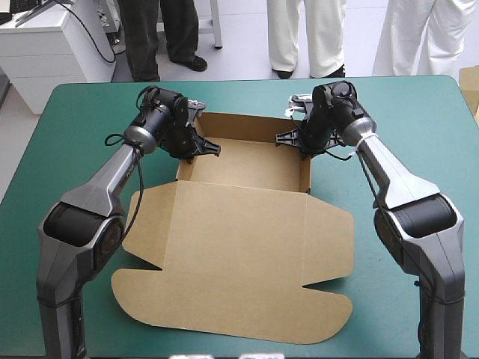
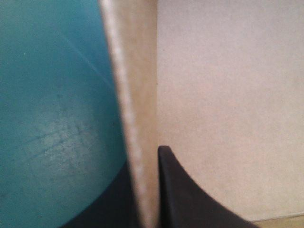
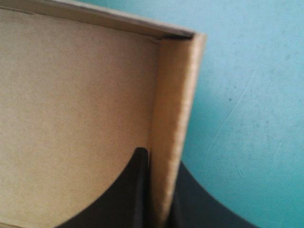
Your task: Fold the box
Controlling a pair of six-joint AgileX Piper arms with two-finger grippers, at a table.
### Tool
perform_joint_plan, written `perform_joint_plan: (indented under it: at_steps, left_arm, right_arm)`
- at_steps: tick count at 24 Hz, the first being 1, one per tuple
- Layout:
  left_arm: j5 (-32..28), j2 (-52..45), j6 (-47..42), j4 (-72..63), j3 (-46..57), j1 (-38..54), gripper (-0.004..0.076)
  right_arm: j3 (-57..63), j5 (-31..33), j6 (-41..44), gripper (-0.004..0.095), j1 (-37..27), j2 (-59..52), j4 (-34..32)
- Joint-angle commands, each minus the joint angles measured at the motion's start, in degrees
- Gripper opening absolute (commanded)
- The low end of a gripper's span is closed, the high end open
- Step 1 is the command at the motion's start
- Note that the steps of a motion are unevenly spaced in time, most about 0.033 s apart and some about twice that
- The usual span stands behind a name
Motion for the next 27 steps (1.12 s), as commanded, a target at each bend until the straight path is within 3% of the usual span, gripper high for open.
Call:
perform_joint_plan:
  at_steps: [1, 8, 12, 14, 15, 16, 17, 19, 27]
  left_arm:
    - [-0.2, -2.1, 3.0, -6.3, -1.9, -1.4, -0.0032]
    - [-0.2, -1.6, 3.0, -6.0, -1.9, -1.4, -0.0032]
    - [0.0, -1.6, 2.7, -5.5, -1.9, -1.4, -0.0022]
    - [0.2, -1.7, 2.7, -5.5, -1.9, -1.4, 0.0080]
    - [0.1, -2.2, 2.7, -5.5, -1.9, -1.4, 0.0218]
    - [-0.3, -2.7, 2.5, -5.5, -1.9, -1.4, 0.0283]
    - [-1.1, -3.7, 2.5, -5.4, -1.9, -1.4, 0.0442]
    - [-2.0, -5.4, 2.5, -4.5, -1.9, -1.3, 0.0558]
    - [-2.5, -13.2, 1.5, 1.5, -1.9, -1.3, 0.0557]
  right_arm:
    - [-1.9, 0.3, -3.3, -0.0006, 1.5, -2.7, 5.5]
    - [-1.9, 0.3, -3.5, -0.0005, 1.5, -2.7, 6.1]
    - [-1.9, 0.3, -3.5, 0.0084, 1.5, -3.3, 6.0]
    - [-1.9, 0.3, -3.9, 0.0234, 1.4, -4.0, 5.8]
    - [-1.9, 0.3, -3.9, 0.0364, 1.4, -4.6, 5.6]
    - [-1.9, 0.3, -3.9, 0.0429, 1.4, -5.0, 5.6]
    - [-1.9, 0.3, -3.9, 0.0548, 1.4, -5.7, 4.5]
    - [-1.9, 0.3, -3.4, 0.0642, 1.3, -6.9, 4.1]
    - [-1.9, 0.3, -3.2, 0.0649, 1.3, -13.2, 1.5]
